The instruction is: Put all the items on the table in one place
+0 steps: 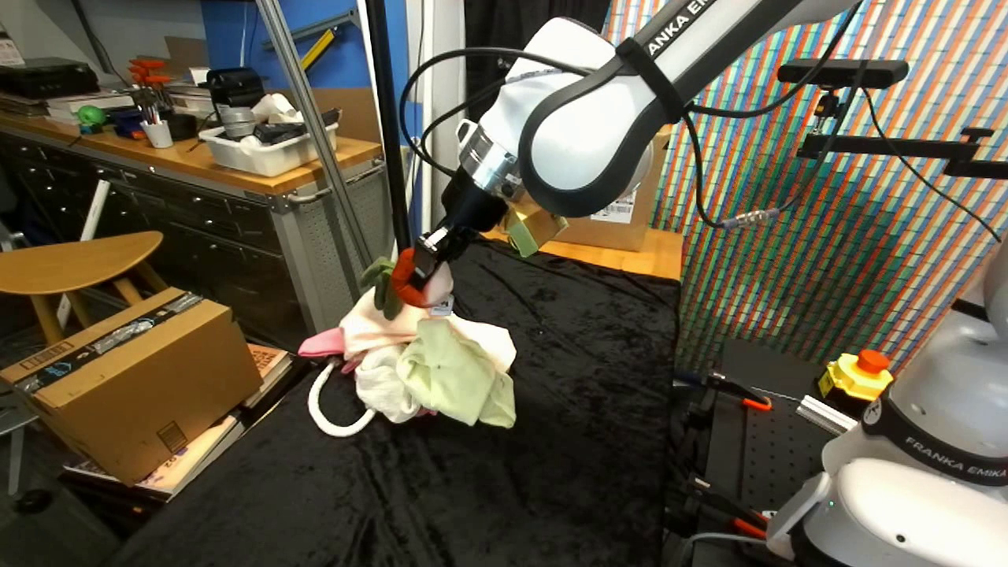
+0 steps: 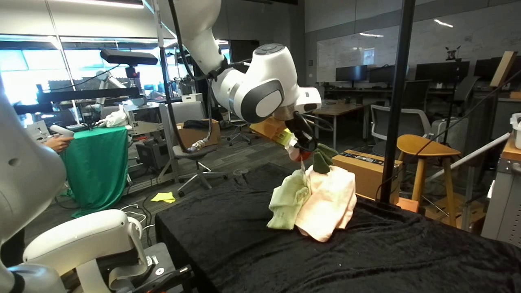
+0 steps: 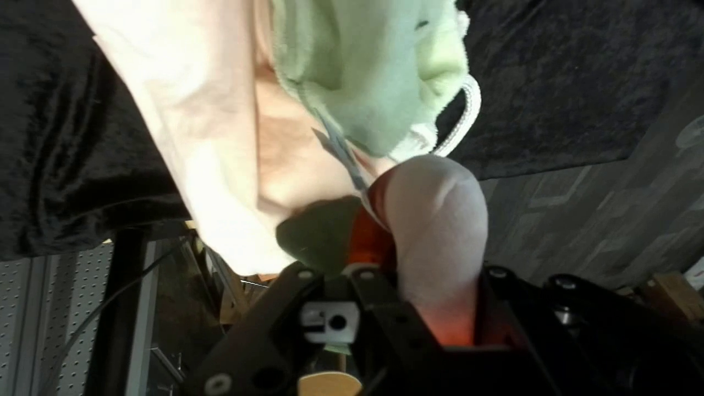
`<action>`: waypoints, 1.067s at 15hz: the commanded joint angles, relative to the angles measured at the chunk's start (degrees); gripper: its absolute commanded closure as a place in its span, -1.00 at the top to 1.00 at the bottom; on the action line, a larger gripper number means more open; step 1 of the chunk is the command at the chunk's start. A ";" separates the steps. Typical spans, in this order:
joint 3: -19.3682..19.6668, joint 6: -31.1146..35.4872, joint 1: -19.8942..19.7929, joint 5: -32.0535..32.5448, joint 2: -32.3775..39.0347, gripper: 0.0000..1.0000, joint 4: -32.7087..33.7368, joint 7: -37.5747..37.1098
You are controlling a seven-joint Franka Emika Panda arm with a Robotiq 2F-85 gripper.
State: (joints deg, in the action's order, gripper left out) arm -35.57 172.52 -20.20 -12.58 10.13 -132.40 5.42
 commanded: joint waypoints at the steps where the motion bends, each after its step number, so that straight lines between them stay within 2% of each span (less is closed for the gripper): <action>1: 5.66 -2.07 2.71 7.81 2.36 -0.78 1.68 -2.21; 2: 12.19 -3.63 8.95 6.85 2.18 -0.78 2.16 0.28; 3: 8.75 -6.18 4.90 11.60 3.74 -0.78 2.99 -1.11; 4: 15.26 -8.13 11.70 9.90 3.85 -0.78 3.88 1.62; 5: 16.28 -10.48 12.85 11.05 4.92 -0.78 5.11 2.33; 8: 17.86 -17.79 16.45 9.26 7.15 -0.78 9.19 7.10; 10: 18.95 -20.48 18.65 9.47 8.39 -0.78 11.52 7.91; 13: 21.64 -21.31 21.72 11.82 11.63 -0.78 14.56 7.42; 16: 23.77 -22.09 23.05 13.09 14.60 -0.78 16.78 7.82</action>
State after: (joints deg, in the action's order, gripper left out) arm -14.44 152.10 1.06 -1.47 21.00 -119.88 12.38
